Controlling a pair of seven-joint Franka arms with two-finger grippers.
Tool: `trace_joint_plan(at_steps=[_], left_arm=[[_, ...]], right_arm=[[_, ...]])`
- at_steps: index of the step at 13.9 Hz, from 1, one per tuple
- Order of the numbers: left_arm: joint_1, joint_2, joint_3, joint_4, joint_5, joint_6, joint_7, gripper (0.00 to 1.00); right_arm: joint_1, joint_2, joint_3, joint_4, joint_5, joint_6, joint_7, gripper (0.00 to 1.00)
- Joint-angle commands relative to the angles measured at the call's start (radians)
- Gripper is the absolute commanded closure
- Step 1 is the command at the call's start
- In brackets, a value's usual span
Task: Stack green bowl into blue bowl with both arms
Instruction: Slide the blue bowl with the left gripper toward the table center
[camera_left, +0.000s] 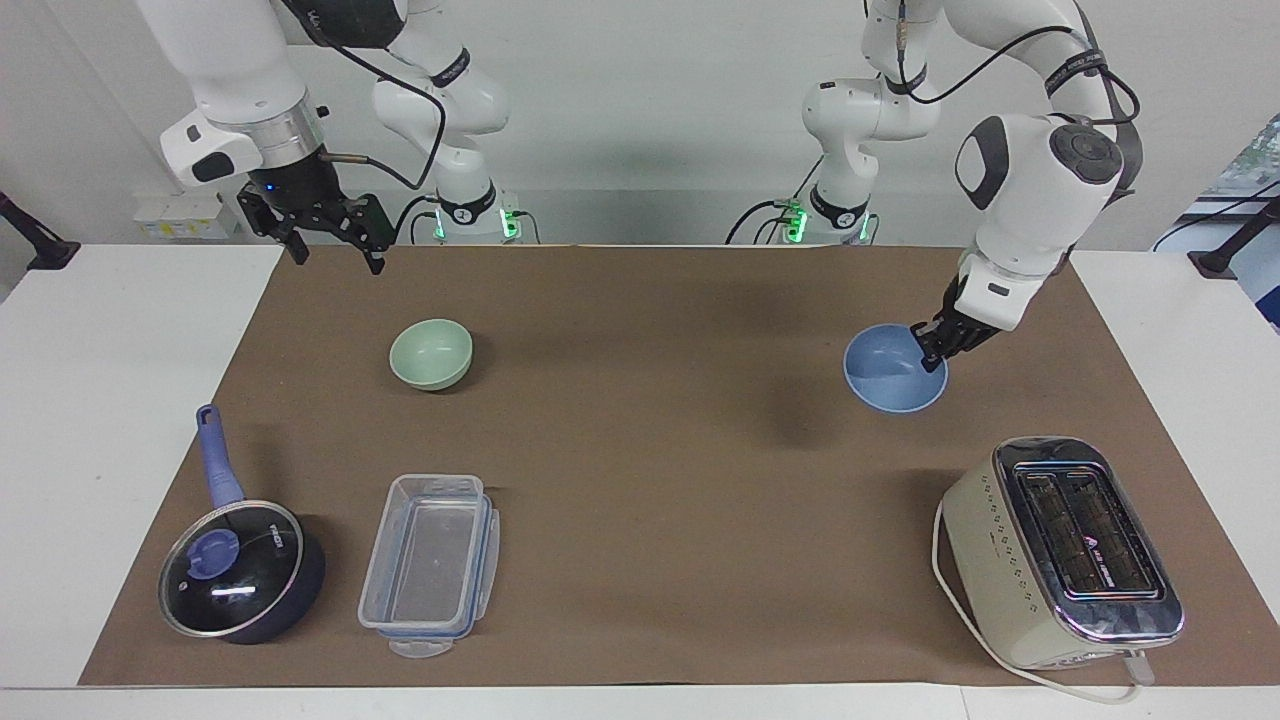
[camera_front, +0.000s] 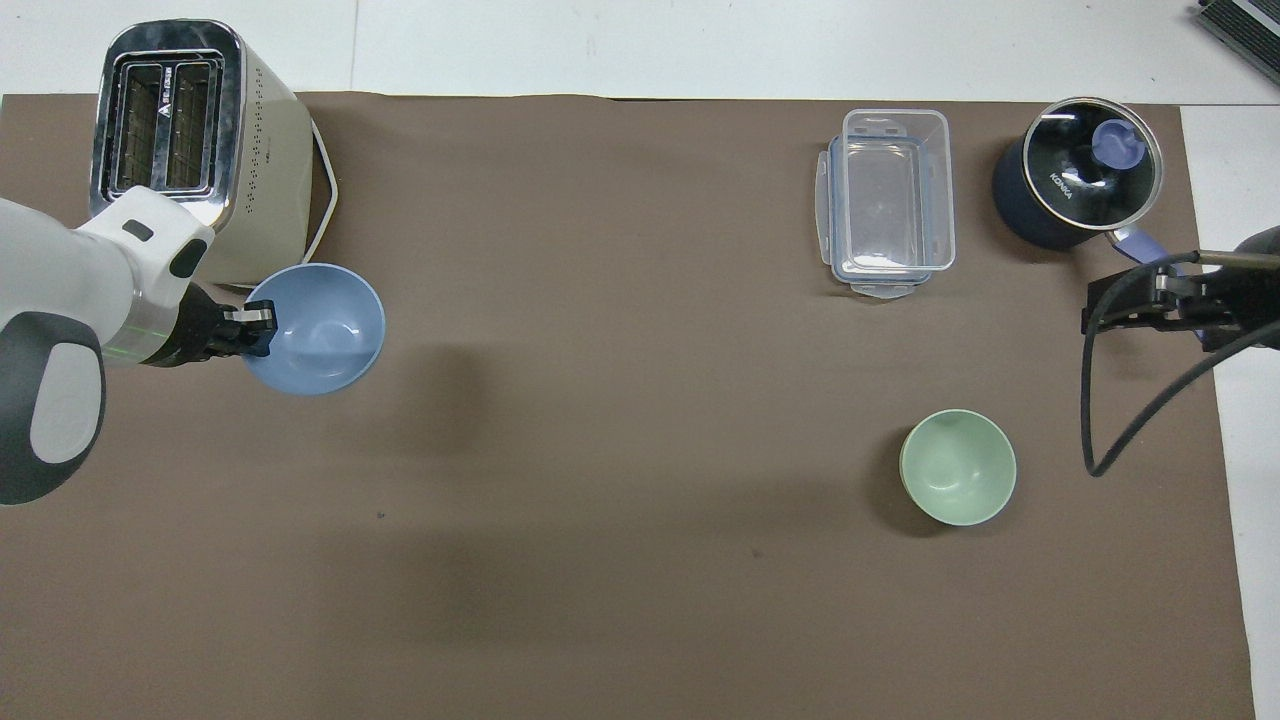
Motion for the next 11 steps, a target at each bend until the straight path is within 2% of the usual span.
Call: trace_joint_plan(at_steps=[1,3,11], left_arm=[[-0.036,0.002,-0.001,0.01,-0.036,-0.018,-0.013,1.0],[-0.051,0.004,-0.005,0.007,-0.05,-0.012,-0.015,1.0],[-0.287,0.012,-0.004,-0.026,-0.067,0.078,-0.186,1.0]], right_arm=[[-0.016,-0.005,-0.006,0.002,0.014,-0.006,-0.016,0.0],[-0.017,-0.005,-0.006,0.0,0.014,-0.006,-0.017,0.0],[-0.031,-0.019,-0.006,-0.02,0.014,-0.005,-0.017,0.0]])
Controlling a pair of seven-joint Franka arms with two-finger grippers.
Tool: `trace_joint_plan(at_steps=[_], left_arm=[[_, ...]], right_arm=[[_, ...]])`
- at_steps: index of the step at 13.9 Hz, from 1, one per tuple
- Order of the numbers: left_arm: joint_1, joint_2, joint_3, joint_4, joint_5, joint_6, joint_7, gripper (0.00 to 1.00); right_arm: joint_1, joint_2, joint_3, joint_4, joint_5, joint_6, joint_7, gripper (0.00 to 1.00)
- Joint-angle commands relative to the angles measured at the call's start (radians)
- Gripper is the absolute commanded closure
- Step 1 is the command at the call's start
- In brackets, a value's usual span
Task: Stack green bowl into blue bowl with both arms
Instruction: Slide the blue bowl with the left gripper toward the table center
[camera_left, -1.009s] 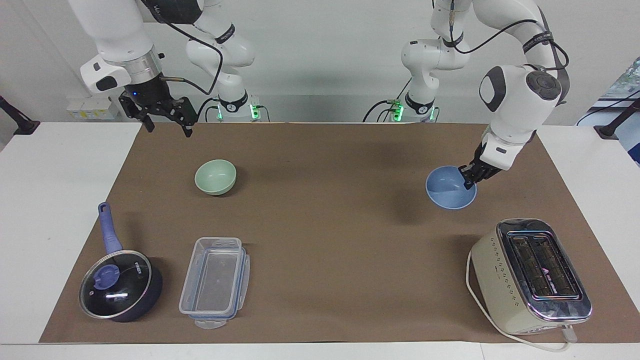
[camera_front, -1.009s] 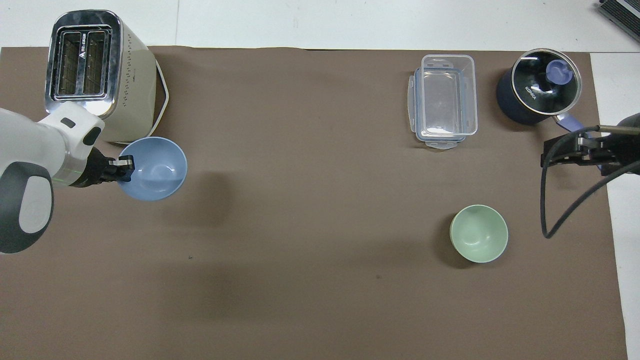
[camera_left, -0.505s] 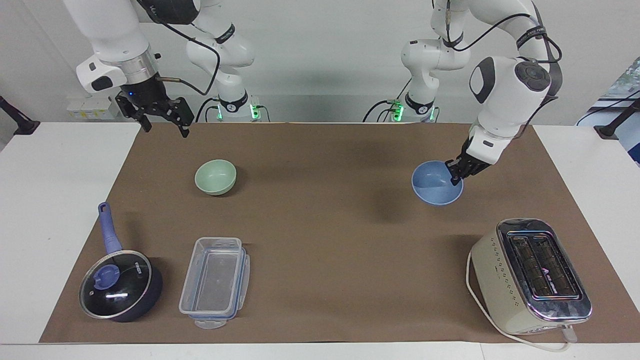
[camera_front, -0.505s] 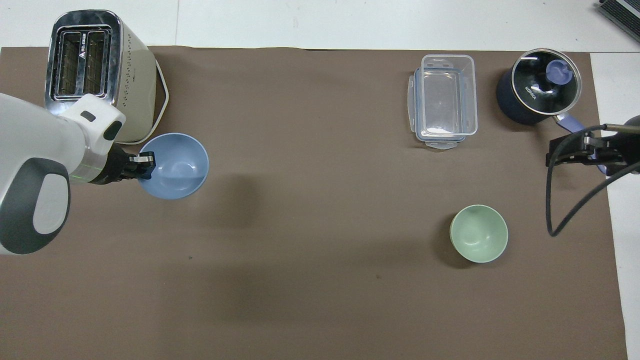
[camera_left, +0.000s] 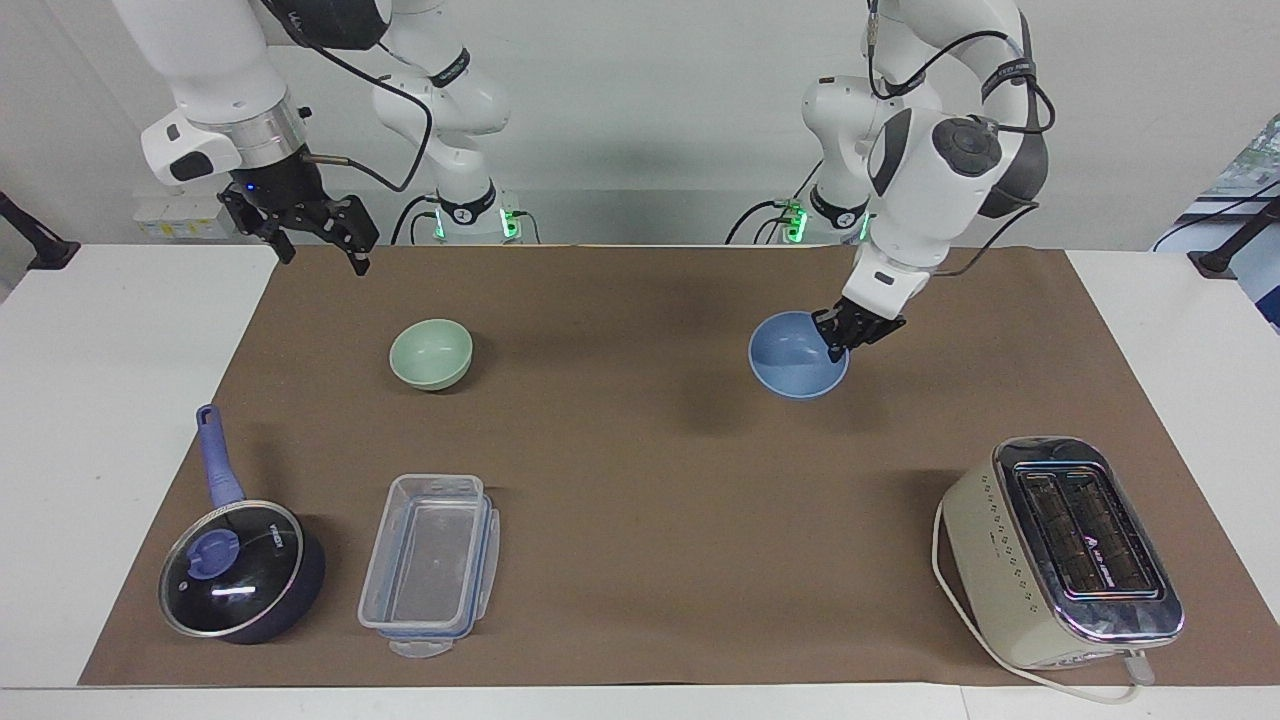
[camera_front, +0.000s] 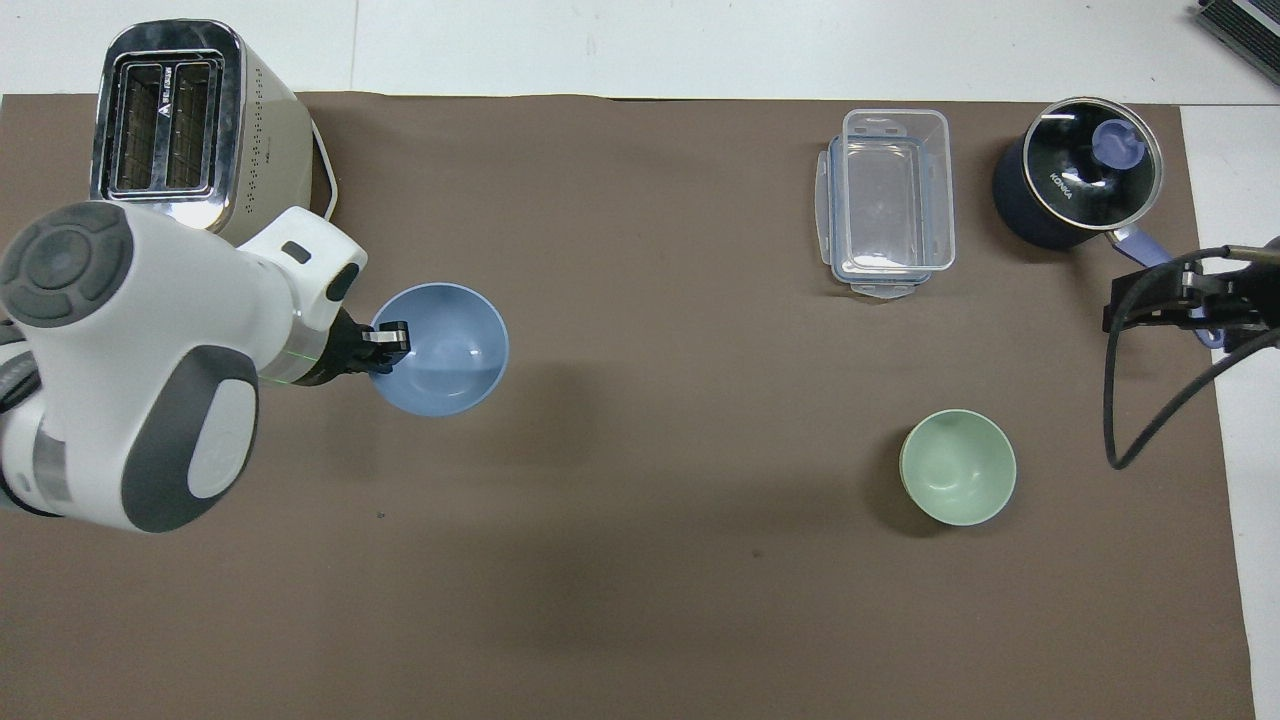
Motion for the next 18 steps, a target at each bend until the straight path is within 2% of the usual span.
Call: trace_joint_plan(at_steps=[1,4,7,12,16,17,18], left_arm=[[-0.096,0.007,0.017,-0.047,-0.011,0.097,-0.078,1.0],[-0.163,0.01,0.018,-0.146,-0.011,0.22,-0.106,1.0],[-0.194,0.021,0.017,-0.191,-0.011,0.248,-0.107,1.0],[-0.261,0.027,0.017,-0.326,-0.011,0.397,-0.118,1.0],[-0.311,0.038,0.017,-0.344,-0.011,0.408,-0.136,1.0],[-0.312,0.038,0.017,-0.344,-0.011,0.408,-0.139,0.63],[-0.312,0.038,0.017,-0.343,-0.011,0.405,-0.138,0.11]], right_arm=[[-0.008,-0.019,-0.001,-0.019,0.014,-0.005,-0.016,0.0],[-0.008,-0.019,-0.001,-0.019,0.014,-0.005,-0.014,0.0],[-0.007,-0.02,0.001,-0.022,0.014,-0.005,-0.009,0.0],[-0.011,-0.069,-0.001,-0.112,0.014,0.076,-0.019,0.0],[-0.017,-0.069,-0.001,-0.126,0.013,0.087,-0.028,0.0],[-0.023,-0.069,-0.001,-0.128,0.013,0.092,-0.037,0.0],[-0.025,-0.069,-0.001,-0.137,0.013,0.104,-0.043,0.0]])
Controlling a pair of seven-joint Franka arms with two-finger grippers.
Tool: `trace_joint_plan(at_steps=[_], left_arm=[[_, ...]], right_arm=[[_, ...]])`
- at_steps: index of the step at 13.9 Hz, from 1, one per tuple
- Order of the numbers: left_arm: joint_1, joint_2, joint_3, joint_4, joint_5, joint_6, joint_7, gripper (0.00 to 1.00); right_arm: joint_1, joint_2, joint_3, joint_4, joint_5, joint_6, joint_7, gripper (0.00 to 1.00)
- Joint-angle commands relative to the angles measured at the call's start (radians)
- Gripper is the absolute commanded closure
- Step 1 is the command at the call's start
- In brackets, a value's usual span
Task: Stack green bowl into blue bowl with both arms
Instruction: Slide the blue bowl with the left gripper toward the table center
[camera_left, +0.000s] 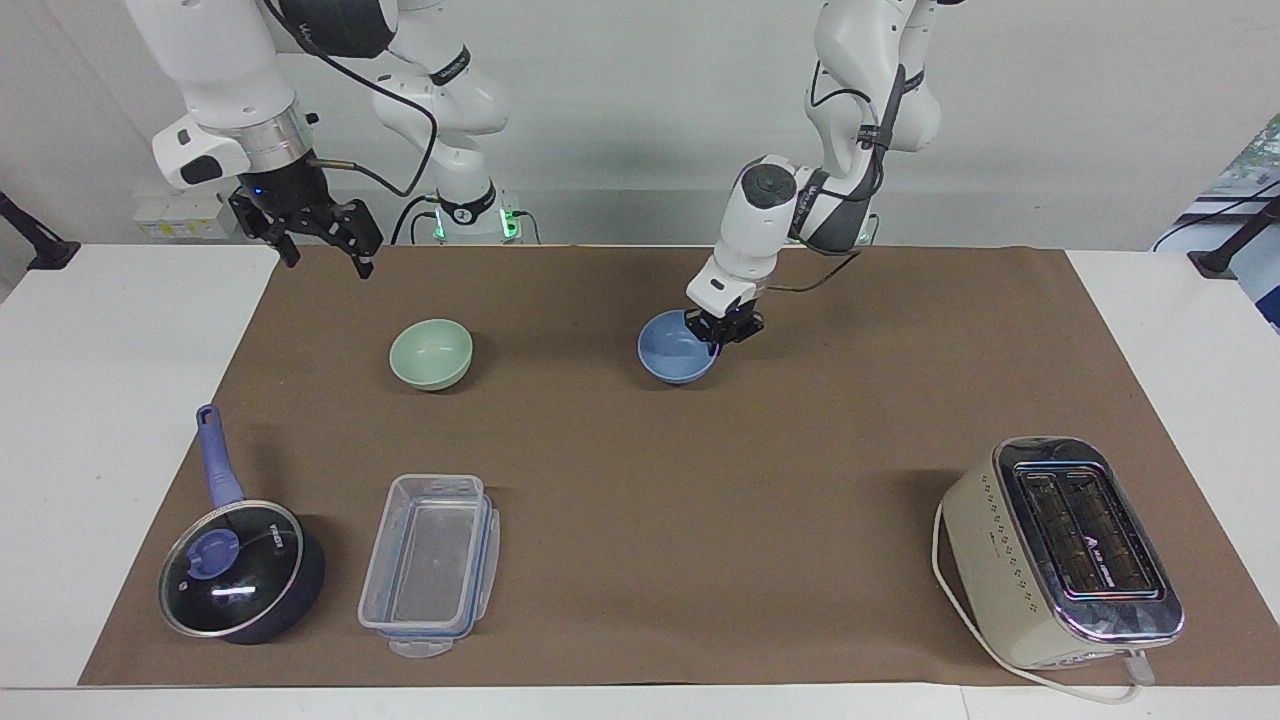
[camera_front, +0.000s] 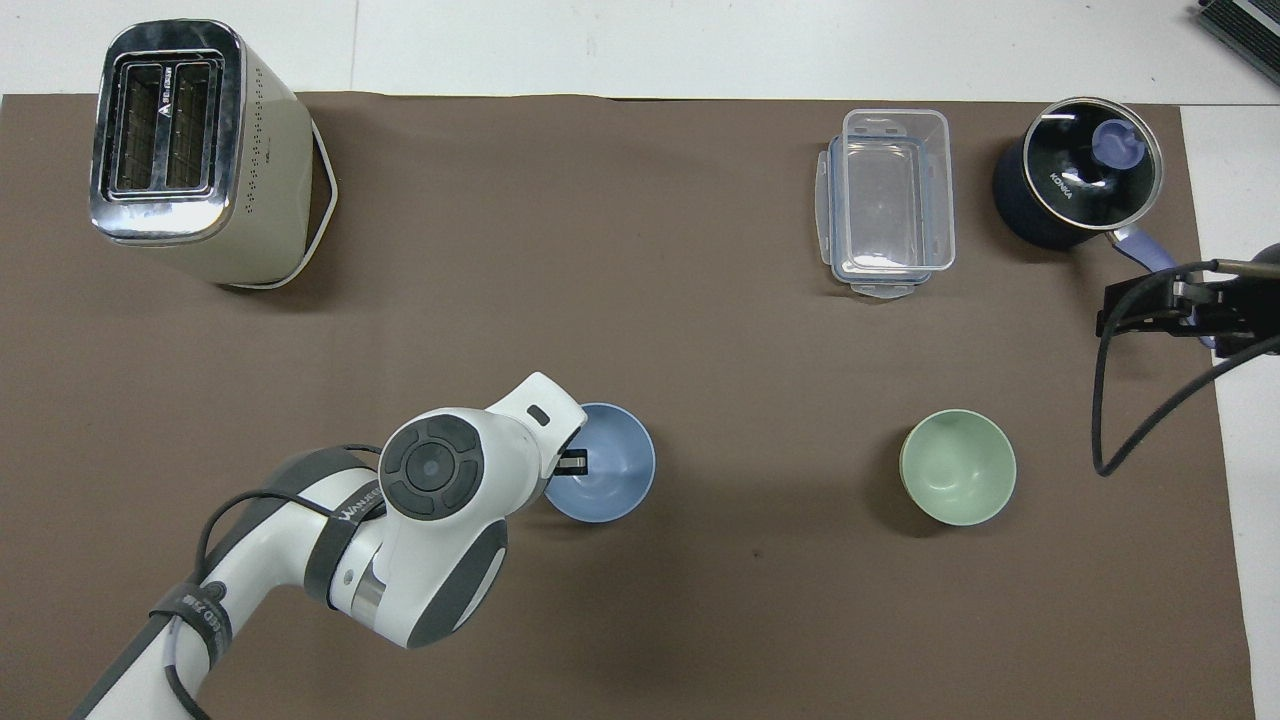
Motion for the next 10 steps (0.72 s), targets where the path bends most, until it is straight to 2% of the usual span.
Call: trace_joint_plan(at_steps=[1,4,6,8,10], left_arm=[[-0.017,-0.004,0.02,-0.009,-0.01,0.013,-0.002,0.0],[0.009,0.006,0.025,0.036,0.001,0.001,0.01,0.0],[0.046,0.006,0.025,0.07,0.001,-0.019,0.01,0.0],[0.101,0.009,0.027,0.112,0.001,-0.047,0.054,0.0],[0.161,0.009,0.025,0.145,0.001,-0.09,0.122,0.0]], right_arm=[[-0.02,-0.029,-0.001,-0.059,0.013,0.045,-0.036,0.0],[-0.021,-0.029,-0.001,-0.067,0.013,0.048,-0.058,0.0],[-0.035,-0.039,-0.001,-0.111,0.013,0.048,-0.072,0.0],[-0.059,-0.058,-0.001,-0.195,0.014,0.073,-0.136,0.0],[-0.104,-0.102,-0.001,-0.336,0.014,0.178,-0.188,0.0]])
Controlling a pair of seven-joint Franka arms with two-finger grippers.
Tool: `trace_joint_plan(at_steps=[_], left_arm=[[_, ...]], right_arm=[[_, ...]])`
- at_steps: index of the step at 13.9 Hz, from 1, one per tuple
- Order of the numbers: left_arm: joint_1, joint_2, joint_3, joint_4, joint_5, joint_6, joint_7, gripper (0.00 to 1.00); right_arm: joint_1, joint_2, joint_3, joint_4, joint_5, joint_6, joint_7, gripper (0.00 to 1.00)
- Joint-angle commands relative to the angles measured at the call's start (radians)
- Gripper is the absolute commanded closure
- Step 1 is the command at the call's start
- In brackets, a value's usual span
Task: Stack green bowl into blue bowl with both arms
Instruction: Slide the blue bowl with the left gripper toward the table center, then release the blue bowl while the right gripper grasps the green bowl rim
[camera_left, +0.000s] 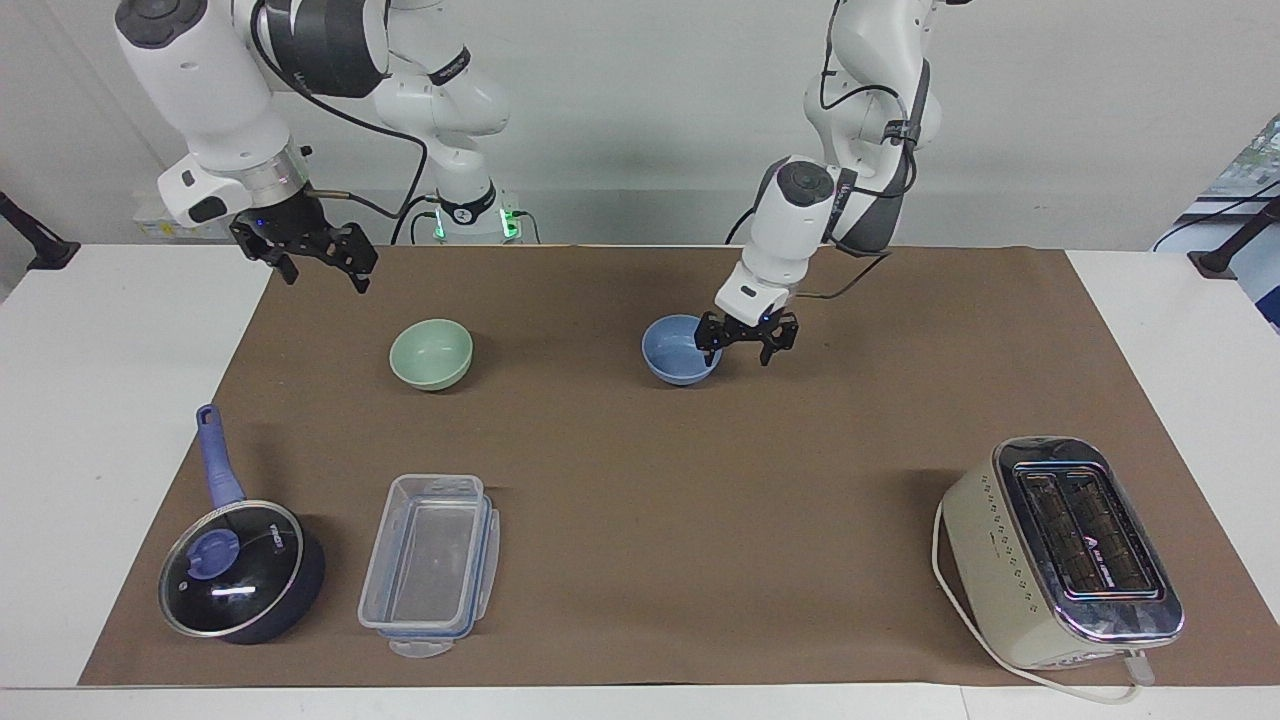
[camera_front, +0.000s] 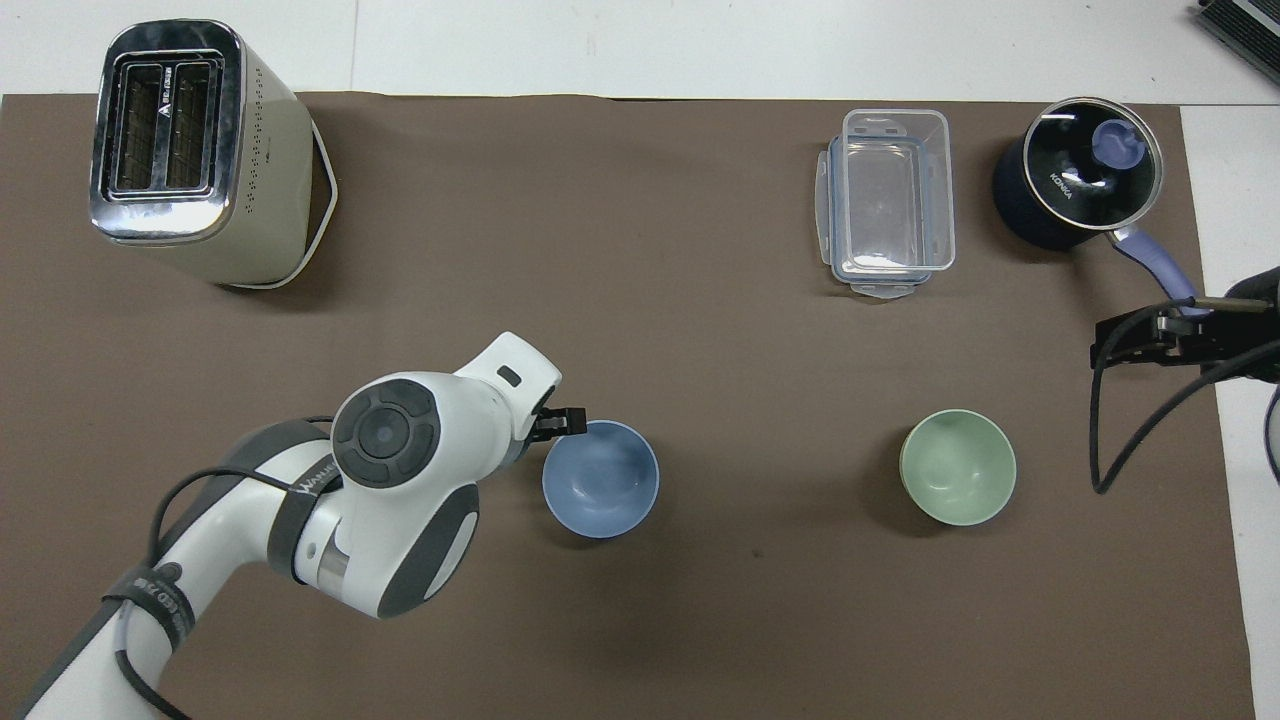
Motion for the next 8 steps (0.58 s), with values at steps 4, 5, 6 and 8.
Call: trace_joint_plan(at_steps=[4,5,6,8], left_arm=[[0.197,0.008,-0.006,0.11,0.0,-0.137,0.19,0.0],[0.23,0.006,-0.006,0.125,0.0,-0.158,0.225,0.0],[0.269,0.005,-0.007,0.141,0.0,-0.18,0.261,0.0],[0.328,-0.003,-0.006,0.174,0.0,-0.238,0.323,0.0]], right_arm=[[-0.066,-0.101,0.001,-0.367,0.014,0.207,-0.091,0.0],[-0.068,-0.099,0.001,-0.433,0.016,0.276,-0.091,0.0],[-0.068,-0.099,0.001,-0.506,0.016,0.357,-0.093,0.0],[-0.066,-0.098,0.001,-0.582,0.017,0.427,-0.093,0.0]])
